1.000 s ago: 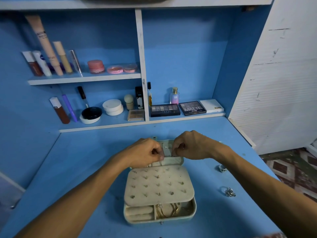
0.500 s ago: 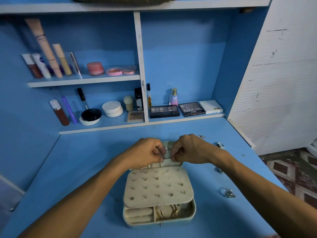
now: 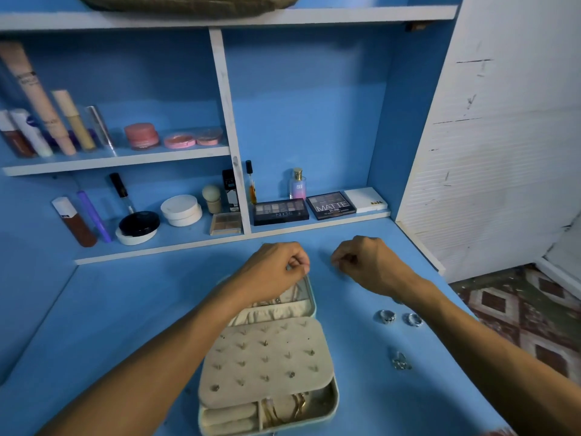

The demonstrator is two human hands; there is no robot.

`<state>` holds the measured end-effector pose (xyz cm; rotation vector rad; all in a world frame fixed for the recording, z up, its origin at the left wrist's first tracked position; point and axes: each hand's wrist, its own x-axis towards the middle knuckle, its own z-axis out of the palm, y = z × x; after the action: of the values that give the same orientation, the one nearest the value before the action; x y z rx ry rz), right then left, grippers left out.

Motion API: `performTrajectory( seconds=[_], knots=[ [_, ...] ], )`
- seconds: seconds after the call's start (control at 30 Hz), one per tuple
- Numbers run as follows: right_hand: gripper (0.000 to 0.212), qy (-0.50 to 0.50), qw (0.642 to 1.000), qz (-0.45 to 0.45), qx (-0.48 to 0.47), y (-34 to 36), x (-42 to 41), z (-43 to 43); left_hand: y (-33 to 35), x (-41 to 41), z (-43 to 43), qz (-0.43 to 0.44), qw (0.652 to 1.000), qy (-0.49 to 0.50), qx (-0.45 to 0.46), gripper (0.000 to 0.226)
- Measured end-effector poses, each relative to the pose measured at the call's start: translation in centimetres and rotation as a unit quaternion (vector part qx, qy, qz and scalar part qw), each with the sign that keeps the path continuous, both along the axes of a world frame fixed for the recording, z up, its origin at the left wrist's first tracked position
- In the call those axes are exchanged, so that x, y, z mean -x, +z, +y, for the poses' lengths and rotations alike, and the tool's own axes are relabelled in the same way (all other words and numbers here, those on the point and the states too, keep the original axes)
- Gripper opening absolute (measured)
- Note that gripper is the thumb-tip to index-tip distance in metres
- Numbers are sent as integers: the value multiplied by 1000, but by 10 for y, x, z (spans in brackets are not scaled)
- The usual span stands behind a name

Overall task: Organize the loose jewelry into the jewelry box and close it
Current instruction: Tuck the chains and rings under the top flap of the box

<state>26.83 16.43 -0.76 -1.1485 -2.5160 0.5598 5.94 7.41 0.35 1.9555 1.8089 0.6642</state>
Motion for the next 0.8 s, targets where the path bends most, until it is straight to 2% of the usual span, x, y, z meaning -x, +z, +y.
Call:
performTrajectory(
  seconds=[0.1, 0.23, 0.37, 0.5, 0.63, 0.8],
  knots=[
    [23, -51, 997, -43, -35, -4, -15, 21, -6, -10, 17, 15, 1000, -4, -21, 8],
    [29, -68, 990, -118, -30, -4, -21, 33, -9, -23, 36, 51, 998, -9, -37, 10],
    [25, -83, 987, -136, -29, -5, -16, 33, -14, -31, 47, 71, 997, -15, -19, 13],
    [17, -90, 987, -124, -43, -8, -15, 35, -21, -33, 51, 84, 996, -17, 0, 13],
    [16, -89, 987, -122, -55, -10, -17, 36, -22, -33, 52, 77, 997, -14, -12, 11],
    [13, -77, 997, 19, 6, 9, -22, 40, -12, -31, 54, 10, 999, -5, -48, 12]
  ],
)
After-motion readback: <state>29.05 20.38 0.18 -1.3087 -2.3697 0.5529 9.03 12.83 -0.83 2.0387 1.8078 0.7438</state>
